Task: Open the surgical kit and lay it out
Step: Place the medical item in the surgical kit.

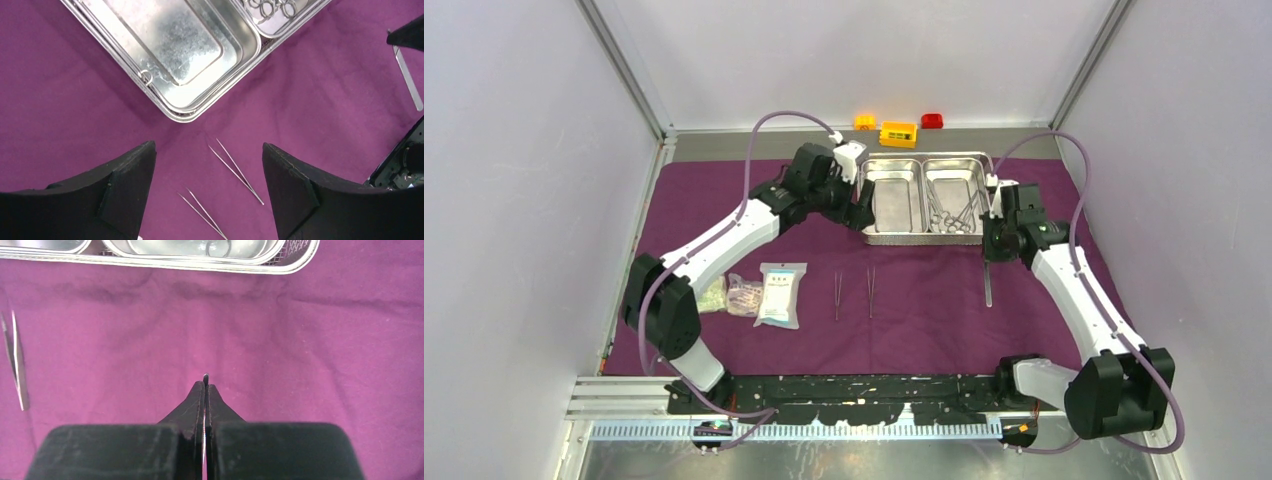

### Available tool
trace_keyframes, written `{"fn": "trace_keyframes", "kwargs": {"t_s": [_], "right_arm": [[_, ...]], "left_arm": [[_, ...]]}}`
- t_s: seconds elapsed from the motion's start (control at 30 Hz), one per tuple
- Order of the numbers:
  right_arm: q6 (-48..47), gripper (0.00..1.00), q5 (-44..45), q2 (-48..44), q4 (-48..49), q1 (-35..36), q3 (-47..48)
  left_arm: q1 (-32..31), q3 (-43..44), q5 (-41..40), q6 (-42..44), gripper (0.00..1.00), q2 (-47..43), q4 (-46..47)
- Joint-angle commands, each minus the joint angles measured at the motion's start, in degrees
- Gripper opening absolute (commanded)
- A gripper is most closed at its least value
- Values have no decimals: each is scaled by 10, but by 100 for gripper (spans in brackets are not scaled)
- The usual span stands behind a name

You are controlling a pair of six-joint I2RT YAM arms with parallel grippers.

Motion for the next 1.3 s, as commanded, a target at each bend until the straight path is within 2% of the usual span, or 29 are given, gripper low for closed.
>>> {"fn": "trace_keyframes", "kwargs": {"t_s": [0.0, 0.37, 0.63, 0.77, 0.97, 1.17, 1.27], "right_arm": [[-18, 0, 34, 24, 12, 1, 5], [-44, 0, 67, 86, -4, 2, 20], [-46, 0, 57, 140, -10, 2, 37], [-15, 0, 46, 153, 5, 5, 48], [43, 0, 49, 156, 54, 57, 45], [127, 0, 38, 145, 116, 108, -2], [168, 0, 37, 145, 150, 132, -19]], "left_arm": [[2, -19, -10, -8, 79, -39, 54], [1, -20, -2, -22, 79, -39, 57], [2, -19, 7, -29, 78, -34, 61], [1, -18, 5, -25, 78, -35, 59], [1, -15, -15, 1, 78, -36, 42], [7, -34, -48, 63, 79, -40, 23], [24, -64, -33, 50, 80, -53, 35]]}}
